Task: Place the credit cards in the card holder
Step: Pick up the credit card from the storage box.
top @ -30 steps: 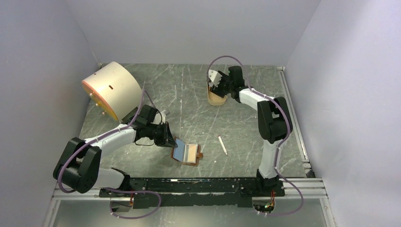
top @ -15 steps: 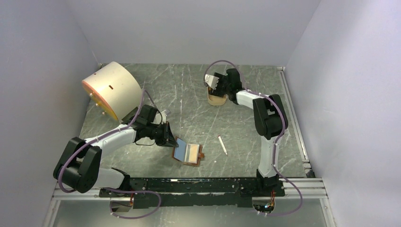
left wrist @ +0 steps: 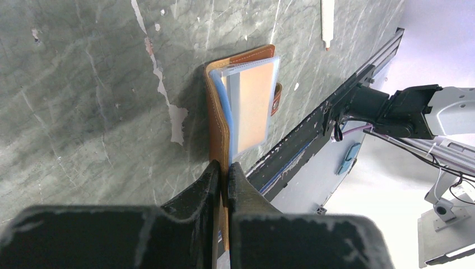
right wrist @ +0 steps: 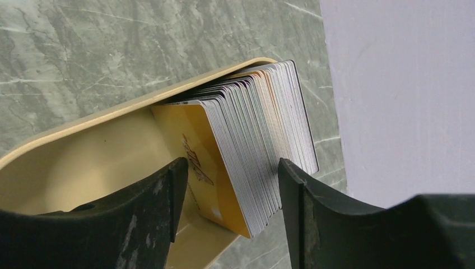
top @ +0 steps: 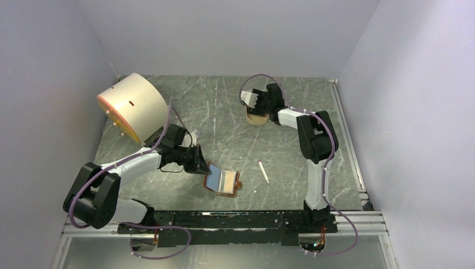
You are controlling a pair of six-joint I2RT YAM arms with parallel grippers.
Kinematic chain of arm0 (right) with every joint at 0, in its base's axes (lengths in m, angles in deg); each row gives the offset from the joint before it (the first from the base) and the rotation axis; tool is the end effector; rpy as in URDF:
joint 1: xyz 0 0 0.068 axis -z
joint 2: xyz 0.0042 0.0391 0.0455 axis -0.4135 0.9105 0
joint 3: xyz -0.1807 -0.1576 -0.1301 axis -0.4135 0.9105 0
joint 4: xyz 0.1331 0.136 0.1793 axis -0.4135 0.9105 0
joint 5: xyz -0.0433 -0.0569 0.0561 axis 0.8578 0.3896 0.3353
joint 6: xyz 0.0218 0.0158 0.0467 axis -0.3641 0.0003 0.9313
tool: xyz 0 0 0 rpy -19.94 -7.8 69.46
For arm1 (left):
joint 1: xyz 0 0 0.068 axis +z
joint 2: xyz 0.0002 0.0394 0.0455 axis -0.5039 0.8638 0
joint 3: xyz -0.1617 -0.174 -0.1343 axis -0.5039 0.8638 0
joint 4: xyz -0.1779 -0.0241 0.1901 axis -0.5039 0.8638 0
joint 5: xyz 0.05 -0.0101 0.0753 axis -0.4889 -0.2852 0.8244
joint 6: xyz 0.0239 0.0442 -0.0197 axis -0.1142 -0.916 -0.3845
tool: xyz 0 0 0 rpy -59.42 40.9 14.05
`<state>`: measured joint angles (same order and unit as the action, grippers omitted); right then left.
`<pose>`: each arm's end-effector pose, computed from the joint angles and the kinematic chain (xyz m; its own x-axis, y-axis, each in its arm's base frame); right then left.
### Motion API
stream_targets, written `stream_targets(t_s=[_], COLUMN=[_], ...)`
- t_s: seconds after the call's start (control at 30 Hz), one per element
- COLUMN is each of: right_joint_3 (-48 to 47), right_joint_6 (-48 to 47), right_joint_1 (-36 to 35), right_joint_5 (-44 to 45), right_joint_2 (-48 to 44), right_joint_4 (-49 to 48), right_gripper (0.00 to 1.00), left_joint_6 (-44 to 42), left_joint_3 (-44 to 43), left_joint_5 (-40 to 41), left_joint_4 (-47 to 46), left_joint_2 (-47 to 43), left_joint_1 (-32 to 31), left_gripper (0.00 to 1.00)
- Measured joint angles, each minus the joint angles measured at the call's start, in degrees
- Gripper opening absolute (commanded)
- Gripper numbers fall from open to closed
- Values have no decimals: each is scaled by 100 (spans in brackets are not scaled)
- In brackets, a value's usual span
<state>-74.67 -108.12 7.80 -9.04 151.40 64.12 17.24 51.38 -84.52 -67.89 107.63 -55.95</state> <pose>0.4442 0.1439 0.1502 0.2387 -0.8141 -0.5293 -0.6801 0.2489 -0.6896 0.2070 -0.1235 0.1672 -0.9872 -0.0353 -0.1557 0.0911 0.6762 -0.7310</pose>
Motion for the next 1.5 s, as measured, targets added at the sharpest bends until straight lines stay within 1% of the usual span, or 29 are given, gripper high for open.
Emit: stream_targets(t_s=[0.2,0.47,0.63,1.03,1.13,1.33,1.5], right_joint_3=[2,173,170,125,96,85,72], right_joint_6=[42,146,155,203,195,107,70], right_joint_1=[-22,-22,-22,-22,-22,-22,-35], right_joint_5=[39,-35,-136,-243,-243,-251,-317], right_joint_2=[-24,-208,-208,-219,-245,-306,-356], right_joint_4=[2,-188,-120,11,103,243,461], right_gripper=[52,48,35,27,21,7,5], left_joint_6=[0,0,0,0,0,0,0], left_joint_3=[0,0,0,0,0,0,0], left_joint_5=[-2,-2,-2,-4,-4,-4,-4], left_joint_4=[-20,-20,-24,-26,-26,-28,-28], left_joint_2=[37,118,118,118,118,118,118], left_joint_1=[0,0,0,0,0,0,0], left_gripper=[9,10,10,10,9,9,9])
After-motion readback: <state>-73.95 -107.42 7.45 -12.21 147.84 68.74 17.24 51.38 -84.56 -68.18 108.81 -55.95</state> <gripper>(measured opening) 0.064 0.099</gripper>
